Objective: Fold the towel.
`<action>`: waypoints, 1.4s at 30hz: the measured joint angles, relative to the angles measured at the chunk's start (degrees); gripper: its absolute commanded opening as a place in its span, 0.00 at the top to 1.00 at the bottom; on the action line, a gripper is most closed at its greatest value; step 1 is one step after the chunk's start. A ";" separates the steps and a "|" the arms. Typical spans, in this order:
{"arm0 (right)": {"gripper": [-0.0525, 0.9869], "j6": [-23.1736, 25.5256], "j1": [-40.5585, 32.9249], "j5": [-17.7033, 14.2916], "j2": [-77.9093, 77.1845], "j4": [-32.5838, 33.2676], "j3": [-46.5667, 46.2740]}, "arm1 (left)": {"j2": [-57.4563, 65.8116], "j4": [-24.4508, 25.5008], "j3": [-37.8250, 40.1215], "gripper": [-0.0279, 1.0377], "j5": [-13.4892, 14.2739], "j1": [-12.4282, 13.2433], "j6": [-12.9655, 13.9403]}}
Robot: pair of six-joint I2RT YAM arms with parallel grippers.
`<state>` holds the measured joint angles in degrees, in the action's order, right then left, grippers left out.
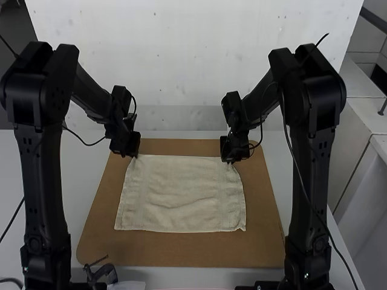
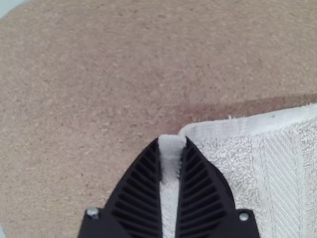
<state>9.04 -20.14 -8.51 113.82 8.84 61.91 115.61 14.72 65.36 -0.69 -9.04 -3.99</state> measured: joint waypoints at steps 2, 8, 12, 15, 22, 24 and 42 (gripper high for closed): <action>0.93 0.00 0.00 0.00 0.00 -0.13 -0.02 | 0.00 2.93 1.11 0.96 -0.72 0.33 -0.63; 0.93 0.00 0.02 -0.15 -0.20 -1.53 -0.76 | -0.20 5.09 1.57 0.96 -1.14 0.39 -1.88; 0.93 0.07 0.02 -0.17 -0.52 -2.54 -1.38 | -1.81 7.15 1.03 0.96 -1.49 -0.02 -2.60; 0.93 0.42 0.00 -0.17 -0.55 -2.73 -1.36 | -2.73 7.37 0.98 0.96 -1.46 -0.57 -3.21; 0.93 0.92 2.75 -1.75 -0.61 -6.05 -1.09 | -5.73 6.97 0.98 0.96 -1.51 -1.68 -4.92; 0.93 1.05 3.69 -2.32 -0.59 -7.80 -0.85 | -6.95 6.43 1.05 0.96 -1.49 -2.60 -5.29; 0.93 1.53 6.21 -3.52 -6.47 -19.19 -0.59 | -8.96 4.70 11.65 0.96 0.98 -3.48 -7.06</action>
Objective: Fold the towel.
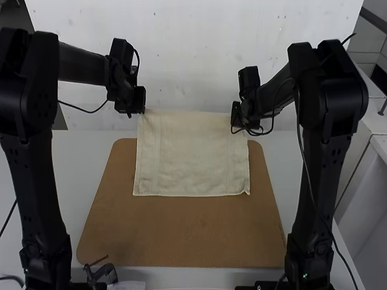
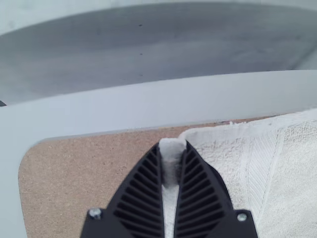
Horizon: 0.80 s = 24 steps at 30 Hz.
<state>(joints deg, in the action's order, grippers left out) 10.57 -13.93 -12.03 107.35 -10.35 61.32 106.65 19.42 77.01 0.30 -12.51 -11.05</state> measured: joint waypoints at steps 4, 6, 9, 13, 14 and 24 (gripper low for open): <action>0.93 0.00 0.26 0.57 -0.11 -1.25 0.00 | 0.00 -0.81 0.11 0.96 0.13 0.02 -0.37; 0.93 -0.02 0.26 0.66 -0.11 -1.31 0.00 | 0.00 -0.85 0.09 0.96 0.17 0.02 -0.44; 0.93 -0.33 0.26 1.27 -0.55 -1.36 -0.46 | -0.52 -1.51 -1.49 0.96 0.22 0.02 -0.59; 0.93 -1.27 0.26 3.15 -3.89 1.11 -2.69 | -2.78 -1.42 -6.08 0.96 0.39 -0.28 -0.63; 0.93 -1.55 0.26 3.52 -4.92 1.60 -3.10 | -3.74 -1.42 -7.52 0.96 0.48 -0.61 -0.63; 0.93 -6.16 0.28 6.21 -14.80 4.68 -12.13 | -14.60 0.37 -16.48 0.96 1.31 -3.80 -1.07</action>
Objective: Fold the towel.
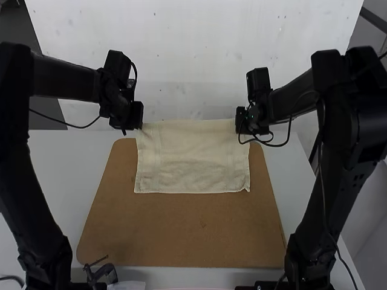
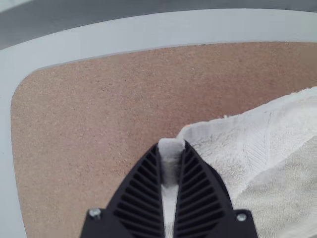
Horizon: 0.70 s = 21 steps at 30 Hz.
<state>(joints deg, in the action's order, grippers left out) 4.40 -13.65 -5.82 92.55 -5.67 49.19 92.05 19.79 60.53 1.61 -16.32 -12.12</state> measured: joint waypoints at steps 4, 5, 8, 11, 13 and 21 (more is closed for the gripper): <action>0.93 -2.29 0.07 2.43 -4.20 0.48 -4.42 | -5.07 0.57 -4.00 0.96 0.11 -1.51 -0.20; 0.93 -2.71 0.17 3.13 -5.51 0.57 -5.64 | -6.01 0.76 -4.83 0.96 0.11 -1.75 -0.24; 0.93 -3.78 0.57 4.57 -8.59 1.75 -8.11 | -8.20 2.19 -7.15 0.96 0.13 -1.79 -0.42; 0.93 -4.46 0.81 5.55 -11.78 3.85 -9.75 | -10.56 4.42 -9.66 0.96 0.11 -2.05 -0.42; 0.93 -4.92 0.81 5.88 -13.57 4.98 -10.75 | -13.07 5.86 -11.21 0.96 0.11 -2.73 -0.46; 0.93 -6.23 0.81 6.05 -20.61 8.26 -16.41 | -22.93 11.39 -16.46 0.96 0.09 -7.23 -1.57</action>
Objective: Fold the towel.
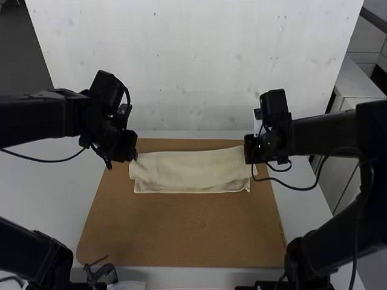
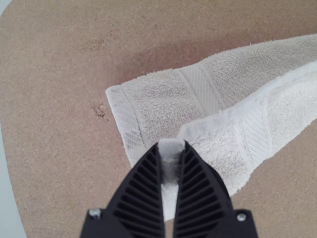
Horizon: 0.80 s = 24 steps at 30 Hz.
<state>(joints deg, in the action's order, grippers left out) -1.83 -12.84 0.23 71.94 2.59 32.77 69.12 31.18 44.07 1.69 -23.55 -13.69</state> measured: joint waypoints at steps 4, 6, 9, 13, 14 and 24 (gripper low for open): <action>0.93 -0.17 0.00 -0.02 -1.51 0.74 -1.97 | -0.81 0.63 -1.46 0.96 0.00 -0.74 -0.37; 0.93 -0.20 0.00 -0.07 -1.55 0.68 -2.25 | -0.70 0.28 -1.99 0.96 0.00 -0.74 -0.48; 0.93 -0.24 0.00 -0.50 -1.16 -1.38 -2.25 | 1.40 -2.78 -2.08 0.96 0.02 -0.39 -0.55; 0.93 -0.31 0.02 -0.79 2.14 -3.91 -2.19 | 8.35 -5.51 -1.49 0.96 0.02 0.70 -0.50; 0.93 -0.31 0.02 -0.90 3.26 -4.13 -2.12 | 10.08 -5.70 -1.09 0.96 0.02 0.74 -0.48; 0.93 -0.22 1.29 -1.38 10.91 -8.07 0.90 | 19.96 -8.76 6.25 0.96 0.92 1.86 1.14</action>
<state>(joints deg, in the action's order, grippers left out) -2.04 -11.55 -1.15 82.85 -5.48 33.67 89.08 22.41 50.33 2.61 -21.69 -12.56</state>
